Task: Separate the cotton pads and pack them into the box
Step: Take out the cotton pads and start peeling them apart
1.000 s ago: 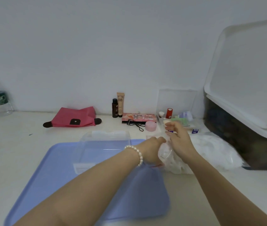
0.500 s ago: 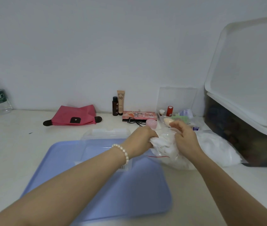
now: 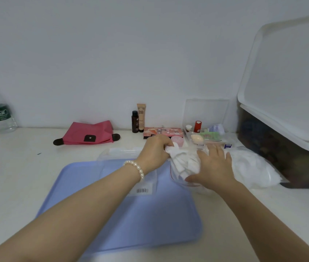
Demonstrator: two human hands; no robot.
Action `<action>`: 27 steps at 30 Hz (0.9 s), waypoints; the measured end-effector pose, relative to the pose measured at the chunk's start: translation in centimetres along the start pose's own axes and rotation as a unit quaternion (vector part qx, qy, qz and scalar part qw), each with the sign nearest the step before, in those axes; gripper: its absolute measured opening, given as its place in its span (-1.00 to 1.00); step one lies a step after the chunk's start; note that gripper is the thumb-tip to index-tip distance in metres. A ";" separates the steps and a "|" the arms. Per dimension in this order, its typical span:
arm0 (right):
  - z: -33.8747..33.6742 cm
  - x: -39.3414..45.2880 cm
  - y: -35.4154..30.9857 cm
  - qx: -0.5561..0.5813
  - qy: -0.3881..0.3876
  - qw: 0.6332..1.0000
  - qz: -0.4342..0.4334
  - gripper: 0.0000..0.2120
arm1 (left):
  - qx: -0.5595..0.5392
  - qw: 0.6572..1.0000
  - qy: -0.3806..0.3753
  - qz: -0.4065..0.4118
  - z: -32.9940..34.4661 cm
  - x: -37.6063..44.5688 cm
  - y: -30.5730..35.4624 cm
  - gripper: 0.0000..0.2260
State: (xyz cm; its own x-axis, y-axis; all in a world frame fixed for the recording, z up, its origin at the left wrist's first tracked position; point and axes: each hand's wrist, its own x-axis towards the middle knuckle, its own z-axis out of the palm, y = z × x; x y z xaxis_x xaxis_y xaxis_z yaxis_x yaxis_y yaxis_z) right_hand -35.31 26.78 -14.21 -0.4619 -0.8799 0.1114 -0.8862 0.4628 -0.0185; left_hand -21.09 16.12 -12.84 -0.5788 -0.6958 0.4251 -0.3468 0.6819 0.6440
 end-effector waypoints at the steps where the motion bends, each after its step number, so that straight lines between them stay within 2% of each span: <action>1: 0.0 0.0 0.0 0.007 -0.008 1.000 0.001 -0.16 | -0.029 0.999 0.008 -0.027 -0.4 0.1 -0.4 -0.94; 2: -0.1 0.0 0.0 0.020 -0.017 1.000 -0.001 -0.15 | -0.063 0.996 0.007 -0.067 -0.8 0.2 -0.7 -0.93; 5: -1.1 0.0 -0.3 0.109 -0.036 0.993 -0.021 -0.14 | -0.179 0.971 0.022 -0.159 -1.5 0.2 -1.9 -0.67; 8: -2.7 -0.3 -1.0 0.312 0.001 0.947 -0.072 -0.22 | -0.330 0.916 0.023 -0.228 -2.3 -0.5 -1.5 -0.83; 10: -3.3 -0.6 -1.7 0.410 0.033 0.905 -0.109 -0.27 | -0.425 0.867 0.020 -0.260 -2.4 -0.7 -1.6 -0.78; 13: -3.2 -0.3 -3.0 0.472 0.051 0.871 -0.126 -0.41 | -0.523 0.798 0.044 -0.297 -3.2 -0.8 -2.1 -0.81; 16: -3.1 0.4 -4.9 0.550 0.057 0.825 -0.116 -0.46 | -0.574 0.752 0.058 -0.318 -3.9 -0.9 -2.9 -0.84; 17: -3.0 0.6 -5.7 0.563 0.053 0.817 -0.117 -0.44 | -0.583 0.743 0.062 -0.323 -4.1 -1.1 -3.1 -0.86; 19: -2.7 1.1 -7.8 0.542 0.057 0.829 -0.124 -0.45 | -0.579 0.743 0.061 -0.330 -4.7 -1.4 -3.4 -0.88; 21: -2.2 1.9 -10.0 0.542 0.097 0.827 -0.116 -0.60 | -0.581 0.741 0.049 -0.334 -5.4 -1.8 -4.0 -0.87; 23: -2.0 2.6 -11.5 0.605 0.104 0.784 -0.095 -0.79 | -0.595 0.731 0.030 -0.333 -6.2 -2.1 -4.9 -0.88; 25: -1.9 3.2 -12.5 0.673 0.049 0.734 -0.080 -0.85 | -0.602 0.730 0.003 -0.325 -7.3 -2.1 -6.0 -0.87; 27: -1.9 3.5 -13.0 0.690 -0.001 0.720 -0.077 -0.89 | -0.603 0.729 -0.023 -0.324 -8.2 -1.9 -6.8 -0.84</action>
State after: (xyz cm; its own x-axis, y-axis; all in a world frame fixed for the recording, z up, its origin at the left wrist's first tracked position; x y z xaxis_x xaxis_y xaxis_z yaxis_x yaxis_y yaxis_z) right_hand -25.37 17.87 -11.69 -0.3531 -0.9101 0.2169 -0.1179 -0.1866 -0.9753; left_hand -11.61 10.96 -12.79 -0.6152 -0.7567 -0.2213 0.3259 -0.4996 0.8026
